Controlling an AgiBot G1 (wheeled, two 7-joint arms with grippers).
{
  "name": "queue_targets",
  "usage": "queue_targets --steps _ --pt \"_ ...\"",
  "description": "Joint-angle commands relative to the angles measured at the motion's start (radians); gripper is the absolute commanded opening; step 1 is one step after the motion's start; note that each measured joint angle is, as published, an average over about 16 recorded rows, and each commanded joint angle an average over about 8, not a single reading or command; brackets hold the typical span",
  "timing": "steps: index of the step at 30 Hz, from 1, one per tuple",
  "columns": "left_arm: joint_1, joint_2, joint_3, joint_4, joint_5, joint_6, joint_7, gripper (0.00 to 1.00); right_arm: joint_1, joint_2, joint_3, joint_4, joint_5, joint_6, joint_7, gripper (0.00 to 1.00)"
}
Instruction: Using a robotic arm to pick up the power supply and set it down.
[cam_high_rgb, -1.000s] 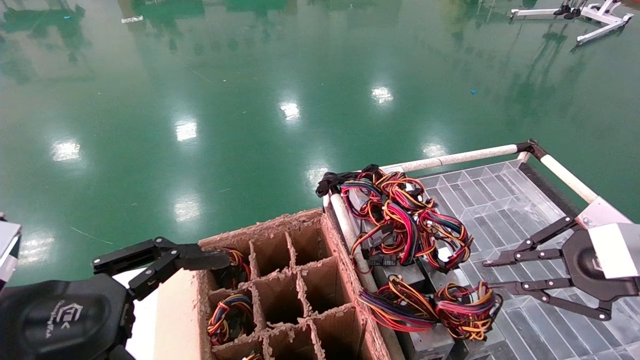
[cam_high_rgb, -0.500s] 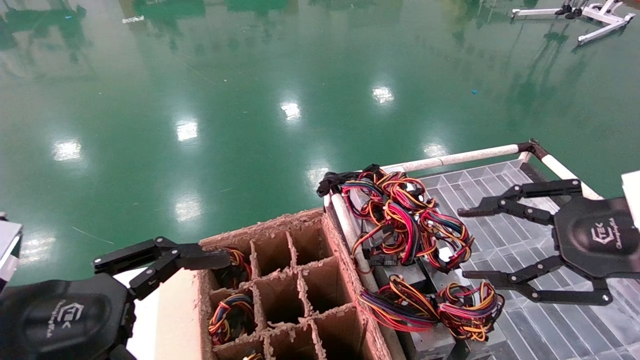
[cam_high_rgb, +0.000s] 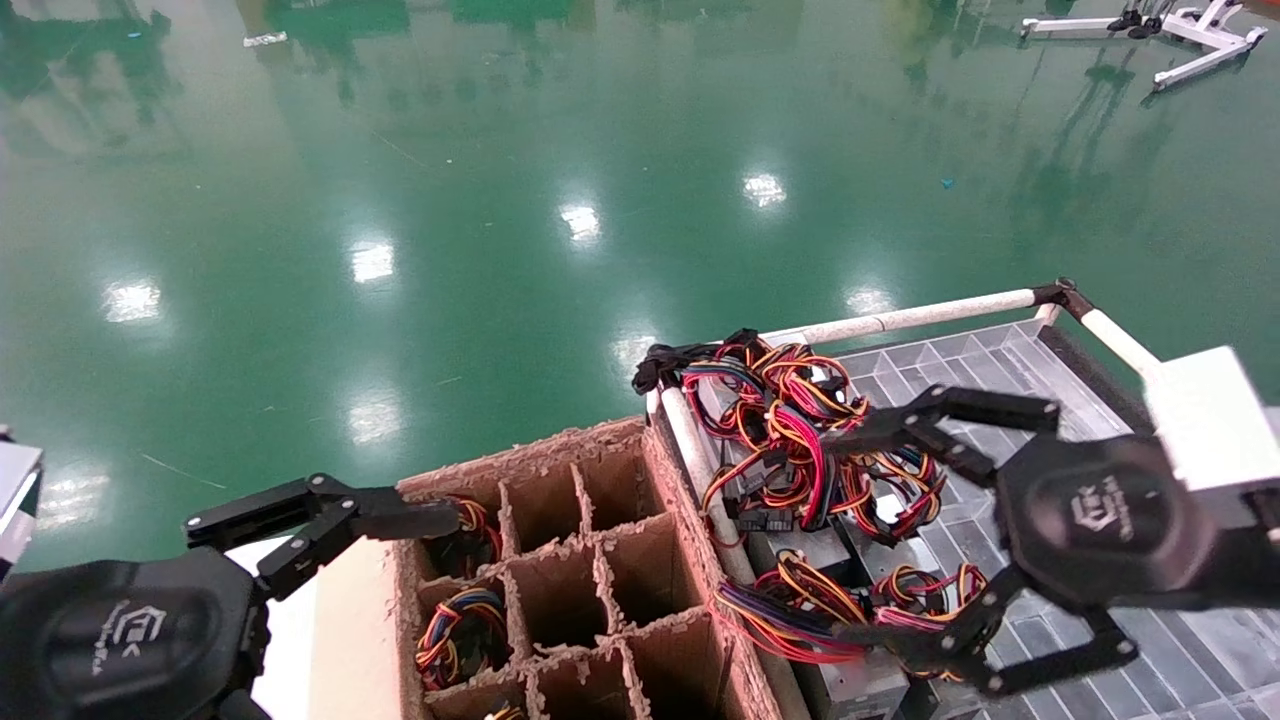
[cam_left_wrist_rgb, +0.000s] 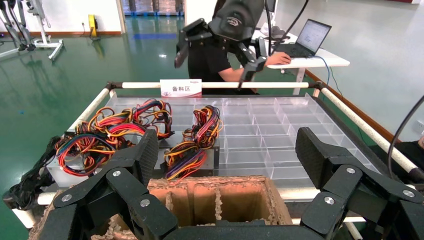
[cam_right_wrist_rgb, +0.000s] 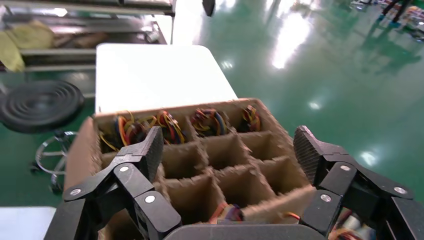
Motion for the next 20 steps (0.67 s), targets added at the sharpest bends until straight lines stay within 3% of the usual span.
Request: queue_targets --steps 1,17,20 --pt "0.0 0.0 0.0 0.0 0.0 0.0 0.0 1.0 -0.038 -0.002 0.057 0.023 -0.018 0.003 0.027 1.0" --pt "0.0 0.0 0.0 0.0 0.0 0.0 0.0 1.0 -0.341 -0.018 0.514 0.204 -0.161 0.03 0.24 1.0" --pt "0.0 0.0 0.0 0.0 0.0 0.0 0.0 1.0 -0.369 -0.019 0.556 0.221 -0.175 0.033 0.259 1.0"
